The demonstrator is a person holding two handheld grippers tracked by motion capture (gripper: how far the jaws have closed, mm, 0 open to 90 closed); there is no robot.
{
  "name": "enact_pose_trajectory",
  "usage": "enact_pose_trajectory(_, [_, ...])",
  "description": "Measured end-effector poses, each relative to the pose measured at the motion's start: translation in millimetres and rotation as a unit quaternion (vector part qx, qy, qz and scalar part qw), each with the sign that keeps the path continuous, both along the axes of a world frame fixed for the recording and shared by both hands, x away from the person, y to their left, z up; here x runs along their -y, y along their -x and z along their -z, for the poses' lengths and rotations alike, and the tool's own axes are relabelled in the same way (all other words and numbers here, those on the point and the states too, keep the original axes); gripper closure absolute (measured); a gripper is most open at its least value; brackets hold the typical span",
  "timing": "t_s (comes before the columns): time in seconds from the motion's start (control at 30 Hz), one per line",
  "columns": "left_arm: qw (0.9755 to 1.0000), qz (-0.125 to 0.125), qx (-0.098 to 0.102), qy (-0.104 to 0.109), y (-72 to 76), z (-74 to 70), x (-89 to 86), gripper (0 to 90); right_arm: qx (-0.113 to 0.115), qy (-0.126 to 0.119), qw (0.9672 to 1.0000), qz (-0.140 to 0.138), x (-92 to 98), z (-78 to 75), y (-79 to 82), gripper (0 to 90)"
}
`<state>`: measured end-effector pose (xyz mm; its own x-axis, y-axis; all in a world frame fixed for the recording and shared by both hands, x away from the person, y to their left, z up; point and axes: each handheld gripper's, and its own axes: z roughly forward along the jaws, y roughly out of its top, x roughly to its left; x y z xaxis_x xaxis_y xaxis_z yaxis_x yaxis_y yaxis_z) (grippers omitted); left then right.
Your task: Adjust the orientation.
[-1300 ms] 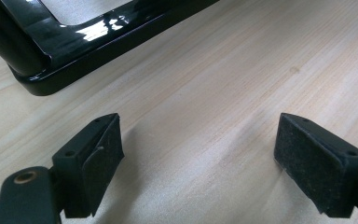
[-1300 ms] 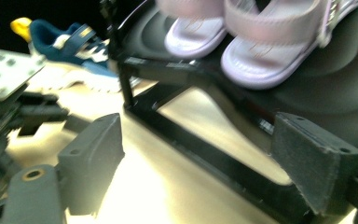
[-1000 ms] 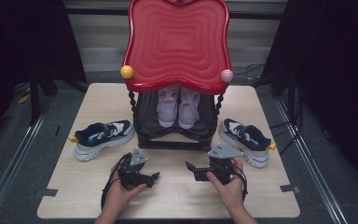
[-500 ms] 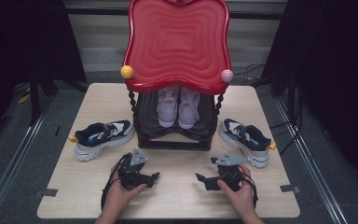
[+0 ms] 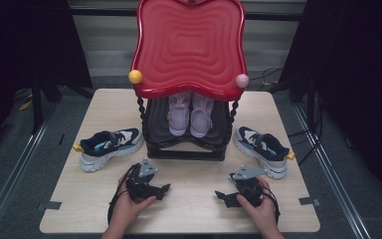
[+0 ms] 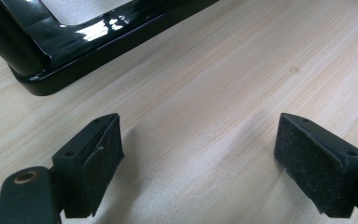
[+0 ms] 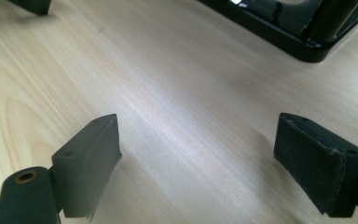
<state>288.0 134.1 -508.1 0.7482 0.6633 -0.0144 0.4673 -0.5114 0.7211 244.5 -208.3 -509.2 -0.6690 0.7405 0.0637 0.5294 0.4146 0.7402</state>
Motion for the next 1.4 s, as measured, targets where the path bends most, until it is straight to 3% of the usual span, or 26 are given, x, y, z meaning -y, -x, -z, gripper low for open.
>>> enact_pose_trajectory(0.2, [1.0,0.0,0.0,0.001,0.0,0.0,0.0,14.8,0.002,0.022,0.9997,-0.004,-2.0,0.9,0.9,14.1])
enact_pose_trajectory(0.8, [1.0,-0.005,-0.001,-0.001,-0.1,-0.9,-0.3,15.5,0.0,0.022,0.9998,-0.003,-2.0,0.9,0.7,13.9])
enact_pose_trajectory(0.9, [0.9999,-0.007,0.0,-0.01,-0.3,-4.0,-1.6,16.2,0.001,0.021,0.9998,-0.004,-1.9,0.9,0.6,13.9])
enact_pose_trajectory(1.1, [0.9999,-0.006,-0.009,0.01,-0.9,-15.6,-8.4,16.5,0.0,0.021,0.9998,-0.002,-2.0,0.9,0.8,13.9])
enact_pose_trajectory(1.23, [0.9998,-0.014,-0.004,0.009,-3.0,-23.6,-14.5,17.3,0.0,0.021,0.9998,-0.002,-2.0,0.9,0.8,13.9])
enact_pose_trajectory(1.4, [0.9998,-0.014,-0.011,0.004,-5.8,-30.9,-24.0,17.6,0.0,0.021,0.9998,-0.002,-2.0,0.9,0.8,13.9])
